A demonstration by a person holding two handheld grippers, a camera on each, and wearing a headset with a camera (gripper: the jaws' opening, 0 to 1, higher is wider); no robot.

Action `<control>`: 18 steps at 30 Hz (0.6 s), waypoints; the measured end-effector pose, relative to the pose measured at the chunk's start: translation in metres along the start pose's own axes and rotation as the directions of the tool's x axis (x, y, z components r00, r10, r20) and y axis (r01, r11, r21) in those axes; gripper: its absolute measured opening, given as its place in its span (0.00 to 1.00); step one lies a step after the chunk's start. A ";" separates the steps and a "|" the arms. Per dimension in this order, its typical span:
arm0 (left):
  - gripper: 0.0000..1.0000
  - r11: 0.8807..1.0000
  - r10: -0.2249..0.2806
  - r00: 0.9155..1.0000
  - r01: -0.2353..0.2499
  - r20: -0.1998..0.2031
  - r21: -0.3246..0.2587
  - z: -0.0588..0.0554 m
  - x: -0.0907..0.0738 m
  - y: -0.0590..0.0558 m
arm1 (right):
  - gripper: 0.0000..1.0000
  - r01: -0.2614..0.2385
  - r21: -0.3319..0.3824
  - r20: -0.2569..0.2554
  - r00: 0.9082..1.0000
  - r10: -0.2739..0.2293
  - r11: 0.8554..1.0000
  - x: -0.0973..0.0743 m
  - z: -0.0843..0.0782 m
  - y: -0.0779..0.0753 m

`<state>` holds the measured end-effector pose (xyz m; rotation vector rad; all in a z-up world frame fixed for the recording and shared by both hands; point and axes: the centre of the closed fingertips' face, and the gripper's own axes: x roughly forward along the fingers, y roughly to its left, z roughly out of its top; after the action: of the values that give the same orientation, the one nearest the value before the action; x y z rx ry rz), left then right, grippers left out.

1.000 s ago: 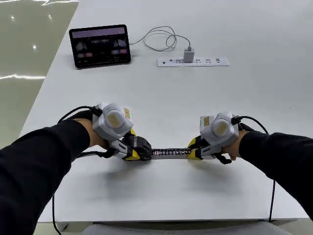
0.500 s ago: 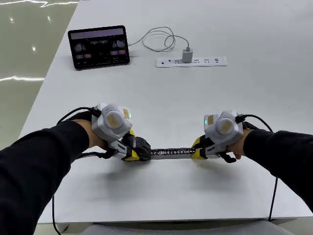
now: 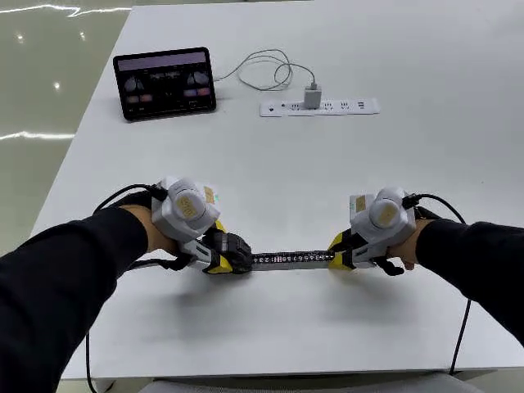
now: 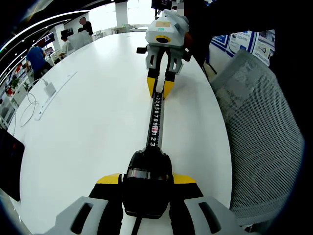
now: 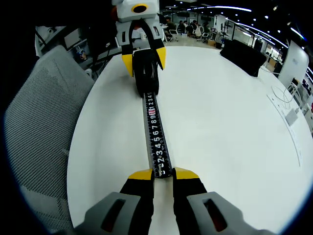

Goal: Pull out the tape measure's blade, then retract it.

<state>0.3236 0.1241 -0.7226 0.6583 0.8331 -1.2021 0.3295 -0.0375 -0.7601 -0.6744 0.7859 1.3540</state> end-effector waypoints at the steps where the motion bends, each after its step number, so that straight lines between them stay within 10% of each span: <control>1: 0.32 1.000 0.000 1.000 0.000 0.000 0.000 0.000 0.000 0.000 | 0.09 0.000 0.002 0.000 1.000 0.000 1.000 0.000 -0.001 0.000; 18: 0.32 1.000 0.006 1.000 -0.006 0.001 0.001 -0.001 0.001 0.001 | 0.09 0.009 0.012 -0.012 1.000 -0.009 1.000 -0.008 -0.012 -0.002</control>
<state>0.3248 0.1246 -0.7237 0.6605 0.8298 -1.1976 0.3298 -0.0518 -0.7602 -0.6770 0.7992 1.3372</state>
